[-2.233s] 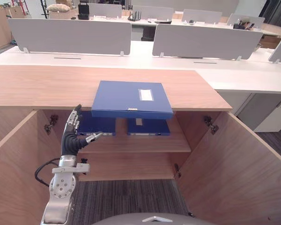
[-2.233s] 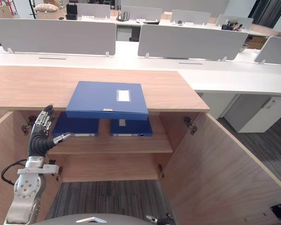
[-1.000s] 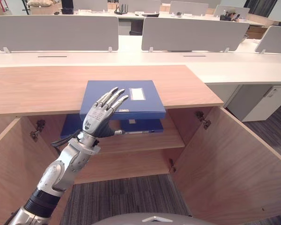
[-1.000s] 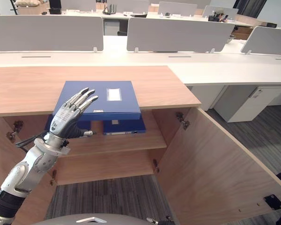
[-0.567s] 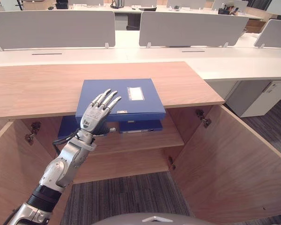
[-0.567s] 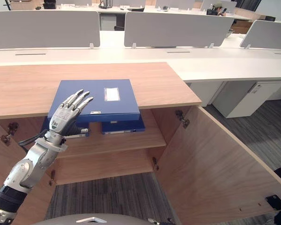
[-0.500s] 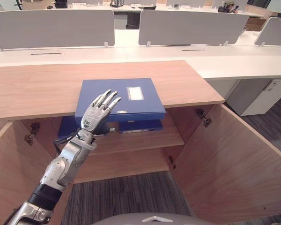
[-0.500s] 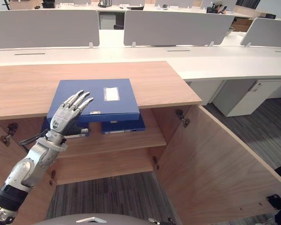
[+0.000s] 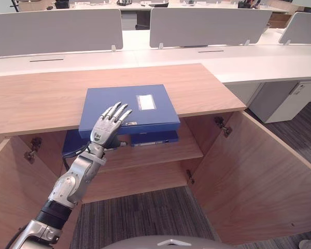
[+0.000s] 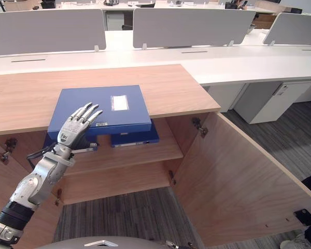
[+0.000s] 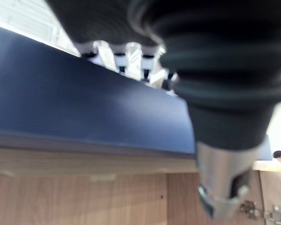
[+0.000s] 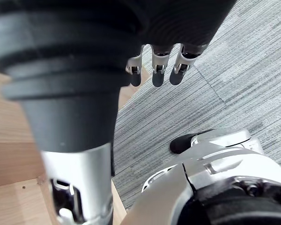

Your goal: Walk over to the cabinet, pick up the folder, carry it to the office cabinet, place the folder inside the office cabinet, then close the office cabinet door

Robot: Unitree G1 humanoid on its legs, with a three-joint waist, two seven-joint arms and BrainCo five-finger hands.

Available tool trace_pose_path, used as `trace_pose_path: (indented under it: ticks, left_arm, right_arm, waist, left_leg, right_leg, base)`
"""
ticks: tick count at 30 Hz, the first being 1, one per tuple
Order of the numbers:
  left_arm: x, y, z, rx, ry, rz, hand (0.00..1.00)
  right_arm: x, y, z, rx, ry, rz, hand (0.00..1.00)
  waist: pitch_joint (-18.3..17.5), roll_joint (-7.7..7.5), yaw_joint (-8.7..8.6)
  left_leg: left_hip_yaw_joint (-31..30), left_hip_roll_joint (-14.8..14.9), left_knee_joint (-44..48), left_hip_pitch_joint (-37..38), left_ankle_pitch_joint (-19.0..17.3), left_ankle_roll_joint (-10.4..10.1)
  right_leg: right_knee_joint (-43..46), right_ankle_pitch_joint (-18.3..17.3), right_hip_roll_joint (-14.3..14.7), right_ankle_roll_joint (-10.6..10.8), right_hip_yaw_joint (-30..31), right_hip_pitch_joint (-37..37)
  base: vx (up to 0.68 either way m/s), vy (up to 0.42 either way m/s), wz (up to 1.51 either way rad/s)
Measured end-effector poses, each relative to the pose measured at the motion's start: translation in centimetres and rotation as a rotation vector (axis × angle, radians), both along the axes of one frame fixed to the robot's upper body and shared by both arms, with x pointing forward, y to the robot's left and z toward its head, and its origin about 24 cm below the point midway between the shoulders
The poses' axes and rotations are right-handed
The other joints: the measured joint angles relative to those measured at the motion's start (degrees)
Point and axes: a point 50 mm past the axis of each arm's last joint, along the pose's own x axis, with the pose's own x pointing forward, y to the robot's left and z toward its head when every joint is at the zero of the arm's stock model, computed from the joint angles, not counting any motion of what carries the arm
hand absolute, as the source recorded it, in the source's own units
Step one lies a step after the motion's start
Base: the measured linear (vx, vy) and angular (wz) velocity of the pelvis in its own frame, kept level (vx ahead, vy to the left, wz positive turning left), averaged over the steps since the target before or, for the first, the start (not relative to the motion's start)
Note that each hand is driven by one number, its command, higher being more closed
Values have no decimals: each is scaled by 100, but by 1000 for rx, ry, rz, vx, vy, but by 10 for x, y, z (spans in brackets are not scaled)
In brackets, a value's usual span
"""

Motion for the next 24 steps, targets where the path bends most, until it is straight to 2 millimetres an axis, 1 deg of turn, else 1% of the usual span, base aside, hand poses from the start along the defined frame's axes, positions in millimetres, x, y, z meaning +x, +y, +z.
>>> trace_pose_path:
  ticks: [7, 8, 13, 15, 18, 21, 24]
  left_arm:
    - [7, 4, -5, 44, 11, 46, 0]
    - [9, 4, -5, 53, 8, 51, 100]
    - [17, 7, -5, 87, -6, 83, 100]
    - [22, 7, 2, 90, -43, 86, 100]
    - [29, 11, 6, 104, -72, 118, 100]
    - [33, 16, 16, 98, -107, 143, 100]
    - [36, 18, 21, 115, -131, 155, 100]
  right_arm:
    - [0, 0, 0, 3, -1, -8, 0]
    - [0, 0, 0, 3, -1, -9, 0]
    - [0, 0, 0, 7, -4, -19, 0]
    - [0, 0, 0, 7, -4, -26, 0]
    - [-1, -2, 0, 6, -6, -39, 0]
    - [-1, -2, 0, 12, -10, -58, 0]
    - [-1, -2, 0, 15, -13, -68, 0]
  waist:
    - [4, -13, -35]
    - [4, -13, -32]
    - [4, -14, -30]
    - [4, -15, -28]
    - [4, -18, -53]
    - [4, -18, -107]
    - [4, -16, -112]
  left_leg:
    - [17, 0, 0, 2, -6, -8]
    - [20, 0, 0, 3, -8, -11]
    - [82, 13, -1, 19, -30, -24]
    - [104, 19, -1, 18, -34, -23]
    - [133, 32, -1, 28, -44, -23]
    - [139, 39, -1, 36, -54, -26]
    - [151, 46, -1, 59, -76, -25]
  right_leg:
    - [-10, 3, 3, -3, 28, -3]
    - [-13, 3, 4, -4, 38, -2]
    - [-17, 10, 18, -13, 103, -21]
    - [-17, 10, 23, -13, 110, -33]
    - [-17, 12, 35, -12, 124, -39]
    - [-18, 12, 44, -12, 125, -37]
    - [-18, 12, 50, -11, 130, -20]
  base:
    - [0, 0, 0]
    - [0, 0, 0]
    - [-3, -2, -6]
    - [-16, -16, -6]
    - [-12, -20, -5]
    - [0, 0, 0]
    - [0, 0, 0]
